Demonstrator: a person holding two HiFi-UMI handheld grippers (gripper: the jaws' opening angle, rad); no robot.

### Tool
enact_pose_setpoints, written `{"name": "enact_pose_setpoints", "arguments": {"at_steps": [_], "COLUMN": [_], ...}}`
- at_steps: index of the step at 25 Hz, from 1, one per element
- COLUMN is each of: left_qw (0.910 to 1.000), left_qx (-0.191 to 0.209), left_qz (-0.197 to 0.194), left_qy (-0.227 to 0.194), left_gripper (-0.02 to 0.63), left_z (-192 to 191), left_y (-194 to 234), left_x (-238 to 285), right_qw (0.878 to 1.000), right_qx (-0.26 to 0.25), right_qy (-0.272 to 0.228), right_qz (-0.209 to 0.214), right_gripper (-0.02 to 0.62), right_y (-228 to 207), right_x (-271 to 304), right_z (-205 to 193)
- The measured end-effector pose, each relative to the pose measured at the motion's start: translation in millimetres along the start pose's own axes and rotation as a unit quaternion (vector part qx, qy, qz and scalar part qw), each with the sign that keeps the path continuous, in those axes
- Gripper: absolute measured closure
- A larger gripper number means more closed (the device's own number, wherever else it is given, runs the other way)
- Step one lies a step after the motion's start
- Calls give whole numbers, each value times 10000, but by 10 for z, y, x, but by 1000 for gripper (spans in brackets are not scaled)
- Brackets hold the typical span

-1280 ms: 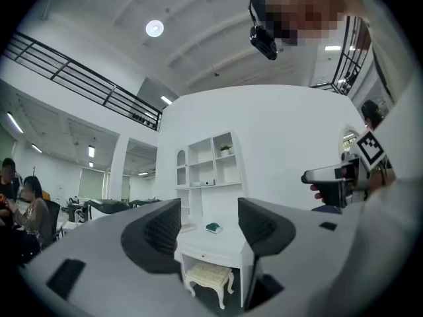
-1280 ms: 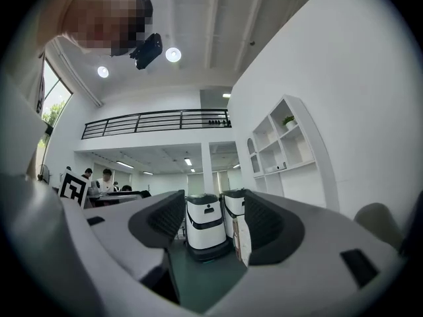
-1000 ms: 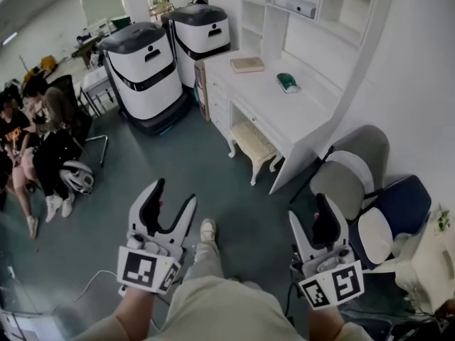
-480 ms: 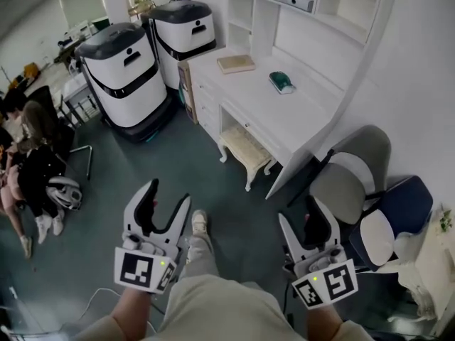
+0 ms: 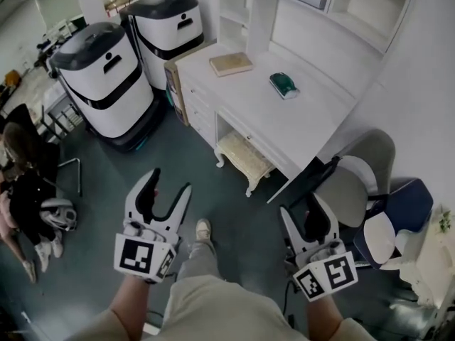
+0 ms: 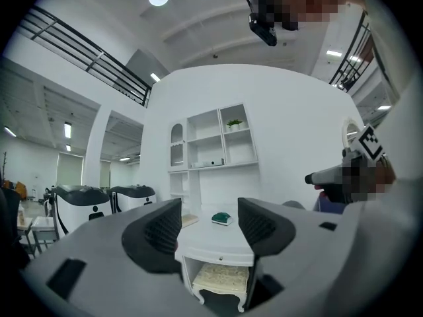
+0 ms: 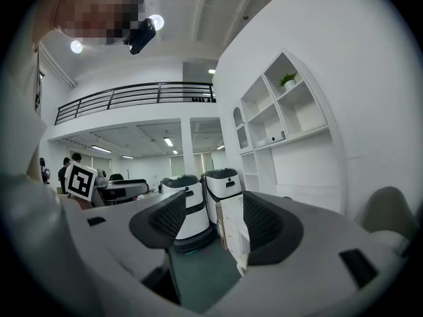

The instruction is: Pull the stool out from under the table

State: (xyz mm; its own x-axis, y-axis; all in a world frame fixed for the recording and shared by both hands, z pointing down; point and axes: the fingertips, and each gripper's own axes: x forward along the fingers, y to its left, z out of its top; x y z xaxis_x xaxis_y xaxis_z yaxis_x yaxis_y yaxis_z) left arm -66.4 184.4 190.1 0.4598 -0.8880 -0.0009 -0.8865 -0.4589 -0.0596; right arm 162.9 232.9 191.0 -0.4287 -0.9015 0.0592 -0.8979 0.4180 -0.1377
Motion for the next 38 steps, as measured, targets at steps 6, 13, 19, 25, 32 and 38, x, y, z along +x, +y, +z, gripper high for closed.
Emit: {"name": "enact_pose_setpoints", "arguments": {"at_steps": [6, 13, 19, 25, 32, 38], "left_qw": [9984, 9892, 9797, 9713, 9594, 9521], "left_qx": [22, -30, -111, -257, -507, -512], "left_qz": [-490, -1252, -1669, -1843, -1979, -2089], "left_qy": [276, 760, 1108, 1478, 1946, 2174], "left_gripper": [344, 341, 337, 337, 334, 330], "left_z": [-244, -780, -1274, -1835, -2443, -2971], "left_y": [619, 1037, 1231, 1251, 1201, 1038], "left_x": [955, 1981, 2627, 3102, 3549, 3967], "right_qw": [9980, 9888, 9767, 9608, 9508, 9427], "right_qx": [286, 761, 1166, 1527, 1724, 2018], "right_qy": [316, 719, 1036, 1377, 1662, 1806], "right_qz": [-469, -1060, -1473, -1857, -1968, -1947], "right_gripper": [321, 319, 319, 307, 307, 307], "right_y": [-274, -665, -983, -1411, -1792, -2073], "right_x": [869, 1685, 2136, 2306, 2494, 2743], "right_z": [-156, -563, -1010, -1517, -1996, -2506]}}
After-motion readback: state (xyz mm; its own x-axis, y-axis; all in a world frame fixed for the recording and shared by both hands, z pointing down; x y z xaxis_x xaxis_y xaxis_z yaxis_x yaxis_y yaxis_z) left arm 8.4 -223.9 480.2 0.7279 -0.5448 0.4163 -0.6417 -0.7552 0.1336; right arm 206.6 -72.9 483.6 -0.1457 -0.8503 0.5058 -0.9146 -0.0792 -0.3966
